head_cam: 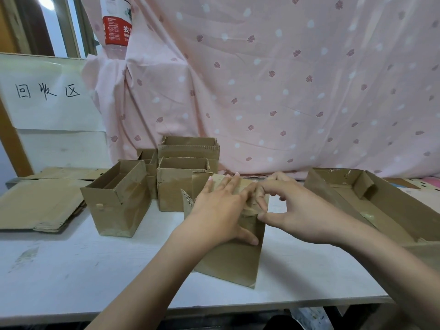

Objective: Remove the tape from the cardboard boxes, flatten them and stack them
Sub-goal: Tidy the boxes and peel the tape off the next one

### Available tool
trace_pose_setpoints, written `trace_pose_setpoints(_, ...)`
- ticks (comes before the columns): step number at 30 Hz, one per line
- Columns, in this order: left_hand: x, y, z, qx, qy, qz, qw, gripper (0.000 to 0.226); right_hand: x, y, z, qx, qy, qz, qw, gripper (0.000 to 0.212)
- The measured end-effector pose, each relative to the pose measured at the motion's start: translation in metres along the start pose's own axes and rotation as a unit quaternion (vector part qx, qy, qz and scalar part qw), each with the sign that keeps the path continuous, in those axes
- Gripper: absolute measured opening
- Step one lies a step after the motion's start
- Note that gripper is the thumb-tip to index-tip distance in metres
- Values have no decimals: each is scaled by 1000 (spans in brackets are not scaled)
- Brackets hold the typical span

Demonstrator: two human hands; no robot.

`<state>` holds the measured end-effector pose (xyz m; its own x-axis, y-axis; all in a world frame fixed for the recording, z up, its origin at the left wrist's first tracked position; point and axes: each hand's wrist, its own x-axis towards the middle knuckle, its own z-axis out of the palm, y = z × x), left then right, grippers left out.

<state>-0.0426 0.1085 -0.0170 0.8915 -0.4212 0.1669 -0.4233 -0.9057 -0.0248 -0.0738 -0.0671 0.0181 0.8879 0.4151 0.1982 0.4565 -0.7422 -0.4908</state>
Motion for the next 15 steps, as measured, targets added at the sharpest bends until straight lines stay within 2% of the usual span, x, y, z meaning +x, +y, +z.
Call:
trace_pose_setpoints(3, 0, -2, 1, -7, 4, -6, 1000, 117, -3, 6, 4, 17, 53, -10, 998, 23)
trace_pose_setpoints(6, 2, 0, 1, 0, 1, -3, 1000, 117, -6, 11, 11, -20, 92, -28, 995, 43)
trace_pose_setpoints(9, 3, 2, 0, 0, -4, -5, 1000, 118, -8, 11, 12, -27, 112, -49, 992, 30)
trace_pose_setpoints(12, 4, -1, 0, -3, -9, -3, 1000, 119, -10, 10, 15, 3, 129, -61, 990, 26)
trace_pose_setpoints(15, 5, -4, 1, -11, -6, 2, 1000, 119, -13, 6, 17, -35, 89, -64, 993, 27)
